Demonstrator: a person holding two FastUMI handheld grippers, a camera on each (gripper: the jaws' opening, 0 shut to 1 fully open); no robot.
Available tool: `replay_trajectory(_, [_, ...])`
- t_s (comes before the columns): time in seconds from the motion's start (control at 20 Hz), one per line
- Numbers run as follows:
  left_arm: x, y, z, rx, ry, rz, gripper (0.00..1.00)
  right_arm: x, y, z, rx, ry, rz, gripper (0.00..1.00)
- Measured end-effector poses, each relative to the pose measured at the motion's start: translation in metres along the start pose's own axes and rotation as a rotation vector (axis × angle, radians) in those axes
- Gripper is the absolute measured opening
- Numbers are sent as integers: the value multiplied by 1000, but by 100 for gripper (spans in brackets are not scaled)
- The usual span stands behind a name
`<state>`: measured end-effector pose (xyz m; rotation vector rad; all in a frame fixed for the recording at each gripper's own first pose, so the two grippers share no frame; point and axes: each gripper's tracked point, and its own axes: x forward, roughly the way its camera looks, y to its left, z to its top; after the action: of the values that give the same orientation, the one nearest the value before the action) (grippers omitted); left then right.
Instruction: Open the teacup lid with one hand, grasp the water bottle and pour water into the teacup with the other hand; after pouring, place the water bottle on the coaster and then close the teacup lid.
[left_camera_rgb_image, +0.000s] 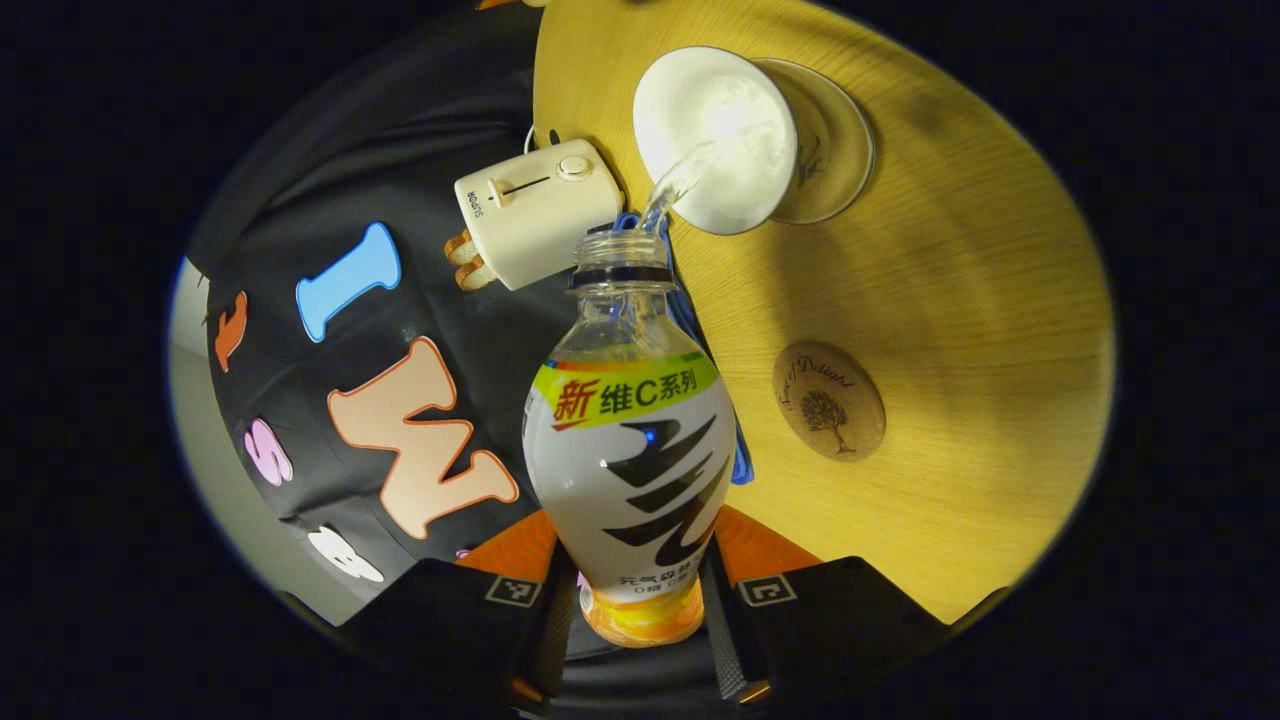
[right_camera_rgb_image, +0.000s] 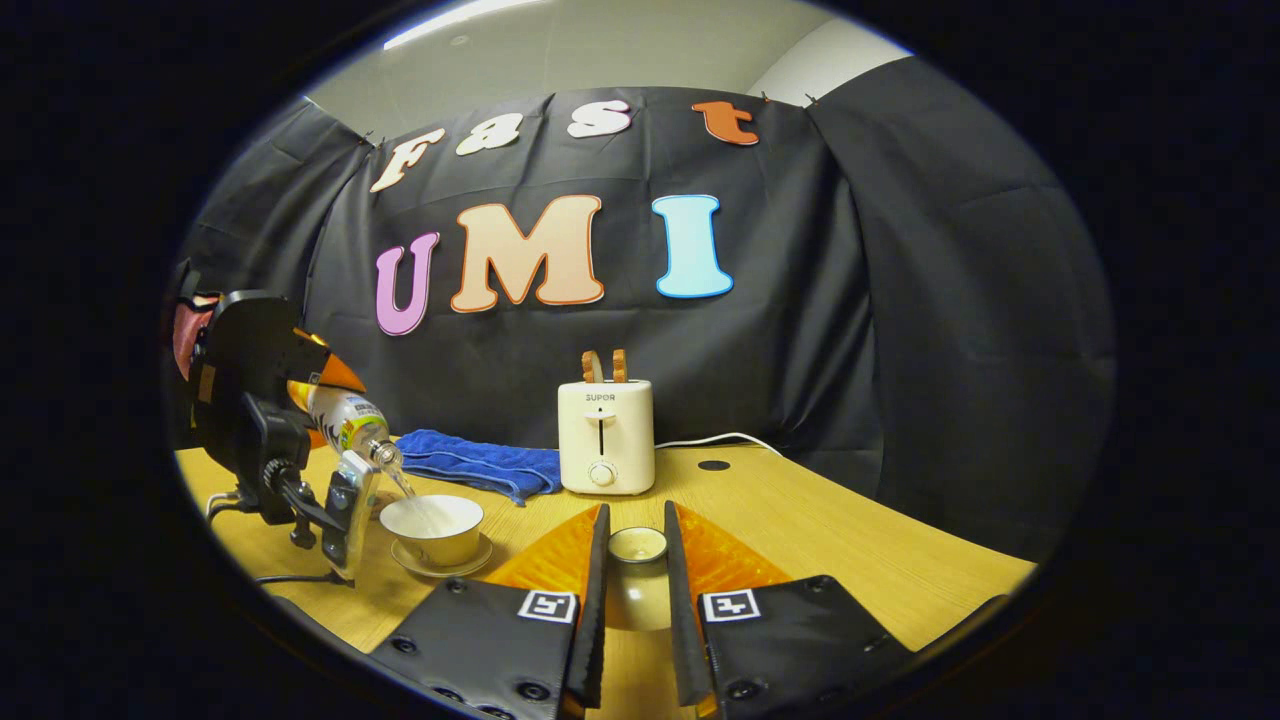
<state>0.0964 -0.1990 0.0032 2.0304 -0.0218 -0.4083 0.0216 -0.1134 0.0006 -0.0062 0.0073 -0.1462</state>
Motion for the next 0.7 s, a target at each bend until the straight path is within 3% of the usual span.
replay_trajectory(0.7, [-8,15,3,136,36,63,56,1,0,0,-1,0,-2,31])
